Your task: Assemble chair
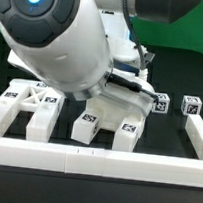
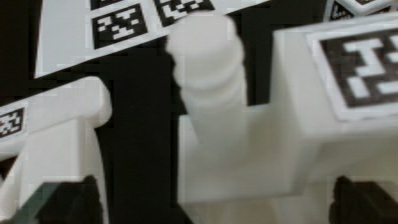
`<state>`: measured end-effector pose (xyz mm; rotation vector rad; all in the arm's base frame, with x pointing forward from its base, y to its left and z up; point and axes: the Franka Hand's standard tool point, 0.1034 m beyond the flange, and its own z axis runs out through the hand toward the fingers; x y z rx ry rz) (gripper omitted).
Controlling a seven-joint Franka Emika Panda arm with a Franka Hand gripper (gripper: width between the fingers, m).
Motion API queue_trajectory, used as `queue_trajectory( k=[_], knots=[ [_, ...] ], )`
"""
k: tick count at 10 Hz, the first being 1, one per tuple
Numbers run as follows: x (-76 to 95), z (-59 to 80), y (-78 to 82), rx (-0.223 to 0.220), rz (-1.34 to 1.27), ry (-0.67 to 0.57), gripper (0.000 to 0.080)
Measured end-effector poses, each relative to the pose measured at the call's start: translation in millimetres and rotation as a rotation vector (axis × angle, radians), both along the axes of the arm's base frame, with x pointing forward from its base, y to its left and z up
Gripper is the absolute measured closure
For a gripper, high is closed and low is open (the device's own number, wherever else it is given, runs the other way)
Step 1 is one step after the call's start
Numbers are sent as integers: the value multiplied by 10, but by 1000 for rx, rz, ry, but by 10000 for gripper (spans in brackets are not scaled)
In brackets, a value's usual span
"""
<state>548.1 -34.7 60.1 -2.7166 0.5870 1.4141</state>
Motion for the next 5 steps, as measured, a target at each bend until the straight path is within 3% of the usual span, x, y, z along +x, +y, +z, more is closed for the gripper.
queue_trajectory(
  k=[2, 4, 5],
  knots=[
    [60, -1, -13, -7, 3, -25, 150],
    [253, 27, 17, -59, 26, -204, 150],
    [200, 42, 42, -76, 21, -254, 150]
  ],
)
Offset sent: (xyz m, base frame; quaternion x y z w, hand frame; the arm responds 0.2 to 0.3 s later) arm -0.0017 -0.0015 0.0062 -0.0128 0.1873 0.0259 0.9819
